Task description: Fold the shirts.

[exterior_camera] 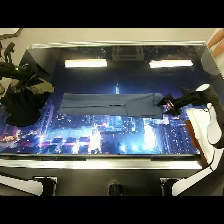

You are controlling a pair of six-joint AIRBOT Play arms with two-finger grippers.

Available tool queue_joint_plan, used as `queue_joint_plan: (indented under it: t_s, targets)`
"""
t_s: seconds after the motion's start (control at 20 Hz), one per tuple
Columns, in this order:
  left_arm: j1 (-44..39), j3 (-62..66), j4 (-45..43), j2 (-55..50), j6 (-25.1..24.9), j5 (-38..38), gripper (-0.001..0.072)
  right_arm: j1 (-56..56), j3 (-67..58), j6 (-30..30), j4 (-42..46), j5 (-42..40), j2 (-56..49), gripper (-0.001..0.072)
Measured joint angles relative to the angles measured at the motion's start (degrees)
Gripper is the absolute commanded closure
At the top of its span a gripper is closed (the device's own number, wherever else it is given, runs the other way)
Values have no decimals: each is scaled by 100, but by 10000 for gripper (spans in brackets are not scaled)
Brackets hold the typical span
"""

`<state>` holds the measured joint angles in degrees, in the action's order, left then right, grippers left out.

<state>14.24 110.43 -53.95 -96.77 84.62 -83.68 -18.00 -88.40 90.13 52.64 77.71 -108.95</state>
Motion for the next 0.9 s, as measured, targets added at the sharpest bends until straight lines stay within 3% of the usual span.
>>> queue_joint_plan:
  t_s: [0.05, 0.1, 0.15, 0.2, 0.25, 0.3, 0.35, 0.4, 0.6, 0.9]
  targets:
    - [-116, 2, 0, 101, -11, -2, 18, 157, 0, 11, -57, -146, -31, 209]
    - [-256, 9, 17, 188, -24, 2, 19, 313, 11, 35, -85, -284, -63, 411]
    - [-398, 7, 11, 225, -46, -2, 59, 455, 15, 37, -48, -431, -81, 675]
    - [-560, -11, -9, 247, -79, 4, 224, 570, 20, 79, -26, -527, -79, 672]
    - [-741, -50, -4, 264, -120, 20, 463, 675, 20, 85, -35, -619, -33, 674]
    - [-922, -116, 15, 260, -153, 52, 599, 763, 17, 83, -87, -636, 59, 675]
    - [-1134, -225, 7, 223, -203, 79, 651, 833, 17, 79, -116, -645, 199, 675]
    - [-1342, -356, 0, 181, -251, 136, 682, 870, 17, 74, -125, -664, 367, 675]
    - [-2341, -1134, 94, -133, -315, 868, 681, 970, 17, 74, -92, -562, 1314, 675]
    - [-3499, -1591, 1390, -1126, -232, 2090, 682, 1384, 17, 168, -46, -127, 2881, 675]
